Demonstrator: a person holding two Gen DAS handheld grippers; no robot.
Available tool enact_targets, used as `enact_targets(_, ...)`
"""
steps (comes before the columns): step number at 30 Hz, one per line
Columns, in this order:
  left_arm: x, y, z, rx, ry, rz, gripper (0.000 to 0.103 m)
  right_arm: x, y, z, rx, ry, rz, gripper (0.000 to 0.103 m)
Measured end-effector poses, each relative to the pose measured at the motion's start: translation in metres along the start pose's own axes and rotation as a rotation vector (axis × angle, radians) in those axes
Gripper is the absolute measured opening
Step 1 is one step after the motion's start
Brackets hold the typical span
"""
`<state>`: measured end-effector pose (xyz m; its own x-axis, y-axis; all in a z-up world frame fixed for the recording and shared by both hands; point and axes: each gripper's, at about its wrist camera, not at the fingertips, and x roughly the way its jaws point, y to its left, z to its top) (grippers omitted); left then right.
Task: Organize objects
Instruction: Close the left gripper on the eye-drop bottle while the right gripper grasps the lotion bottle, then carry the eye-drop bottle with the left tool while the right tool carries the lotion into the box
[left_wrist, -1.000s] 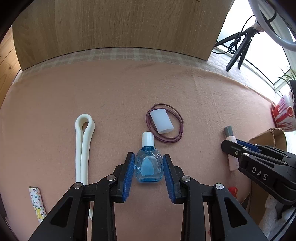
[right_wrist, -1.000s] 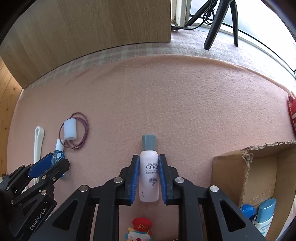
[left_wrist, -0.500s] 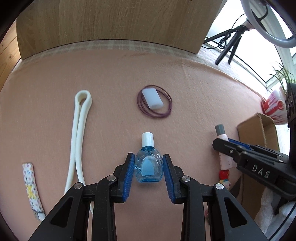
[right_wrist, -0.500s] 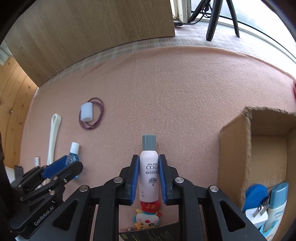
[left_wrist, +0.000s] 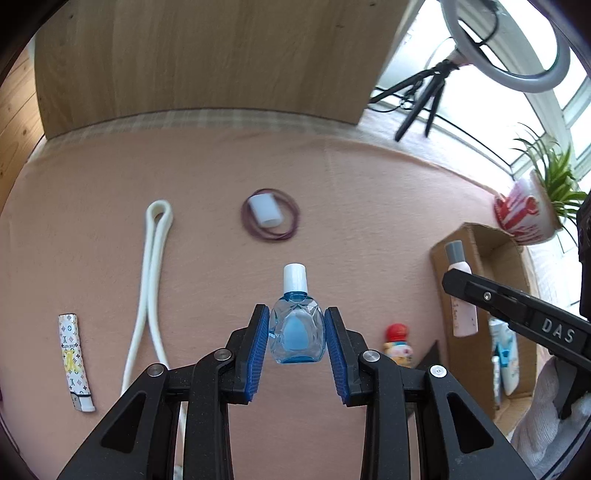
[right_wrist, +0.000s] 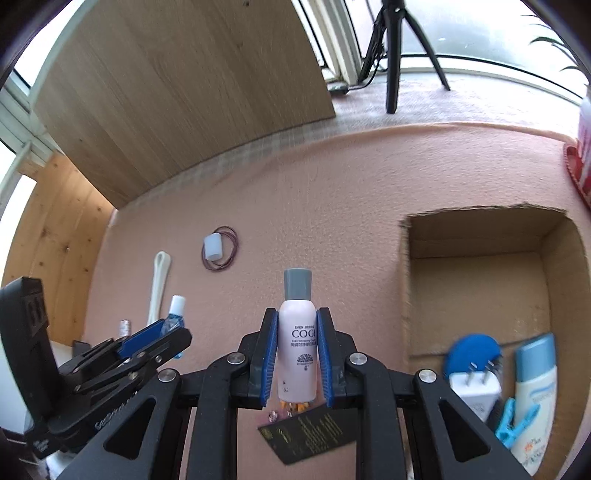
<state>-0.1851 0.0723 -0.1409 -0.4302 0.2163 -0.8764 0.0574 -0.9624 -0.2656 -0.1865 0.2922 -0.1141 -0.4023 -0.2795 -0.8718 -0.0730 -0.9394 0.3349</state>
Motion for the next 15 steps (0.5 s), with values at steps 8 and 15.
enact_targets(8, -0.009, -0.047, -0.001, 0.062, -0.017, -0.053, 0.033, -0.050, -0.041, -0.031, 0.025, -0.053, -0.010, 0.019)
enact_targets(15, -0.009, -0.105, -0.005, 0.141, -0.015, -0.108, 0.033, -0.082, -0.079, -0.062, 0.058, -0.080, -0.070, 0.019)
